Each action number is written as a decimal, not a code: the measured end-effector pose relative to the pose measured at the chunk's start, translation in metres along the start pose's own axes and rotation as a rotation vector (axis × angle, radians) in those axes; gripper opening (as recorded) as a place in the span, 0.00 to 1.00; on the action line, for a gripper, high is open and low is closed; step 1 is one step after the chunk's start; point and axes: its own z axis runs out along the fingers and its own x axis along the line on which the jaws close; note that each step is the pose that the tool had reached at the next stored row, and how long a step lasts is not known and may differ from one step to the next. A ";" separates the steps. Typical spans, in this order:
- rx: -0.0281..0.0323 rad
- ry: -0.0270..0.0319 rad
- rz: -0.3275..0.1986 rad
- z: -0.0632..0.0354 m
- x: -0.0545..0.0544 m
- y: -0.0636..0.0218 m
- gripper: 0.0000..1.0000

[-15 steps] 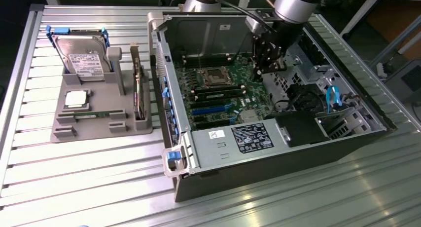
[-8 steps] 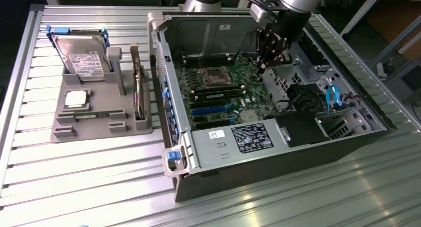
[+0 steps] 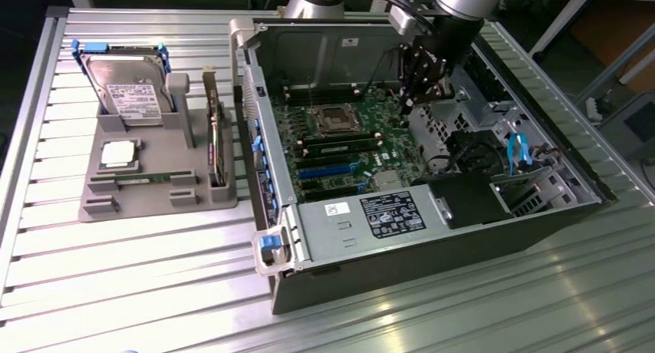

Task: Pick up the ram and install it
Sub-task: 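Press down the ram until it locks into place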

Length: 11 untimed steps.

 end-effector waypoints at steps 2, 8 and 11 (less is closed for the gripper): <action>0.0000 0.0000 0.000 0.0000 0.000 0.0000 0.09; -0.0013 -0.0010 0.027 0.0000 0.000 0.0000 0.09; -0.0051 -0.0060 0.112 0.0001 0.000 0.0000 0.09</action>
